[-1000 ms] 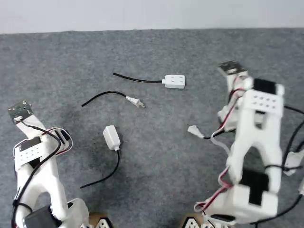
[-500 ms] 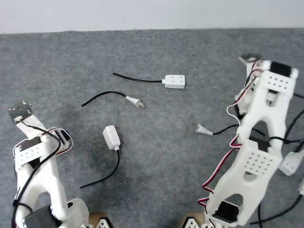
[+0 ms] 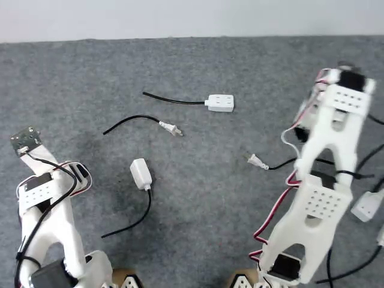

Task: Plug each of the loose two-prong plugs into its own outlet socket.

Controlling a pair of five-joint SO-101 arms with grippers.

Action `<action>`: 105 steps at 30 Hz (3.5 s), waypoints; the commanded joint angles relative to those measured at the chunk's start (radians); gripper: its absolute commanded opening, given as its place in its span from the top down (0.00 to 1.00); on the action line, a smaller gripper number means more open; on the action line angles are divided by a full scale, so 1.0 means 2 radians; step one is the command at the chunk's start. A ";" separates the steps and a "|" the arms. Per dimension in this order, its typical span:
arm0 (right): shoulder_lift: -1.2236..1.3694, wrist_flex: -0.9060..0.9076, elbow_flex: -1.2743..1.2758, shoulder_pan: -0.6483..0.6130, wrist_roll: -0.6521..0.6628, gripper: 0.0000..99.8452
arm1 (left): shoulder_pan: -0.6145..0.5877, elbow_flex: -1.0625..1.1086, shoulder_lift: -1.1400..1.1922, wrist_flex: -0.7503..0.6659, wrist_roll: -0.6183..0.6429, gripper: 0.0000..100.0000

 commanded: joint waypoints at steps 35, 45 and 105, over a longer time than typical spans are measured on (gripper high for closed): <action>-0.226 -0.273 0.458 -0.158 -0.011 0.99 | 0.012 -0.024 -0.003 0.003 -0.015 0.77; -0.315 -0.280 0.453 -0.136 0.004 0.99 | 0.012 -0.024 -0.003 0.004 -0.015 0.77; -0.551 -0.474 0.843 -0.165 -0.044 0.86 | 0.012 -0.023 -0.003 0.004 -0.025 0.77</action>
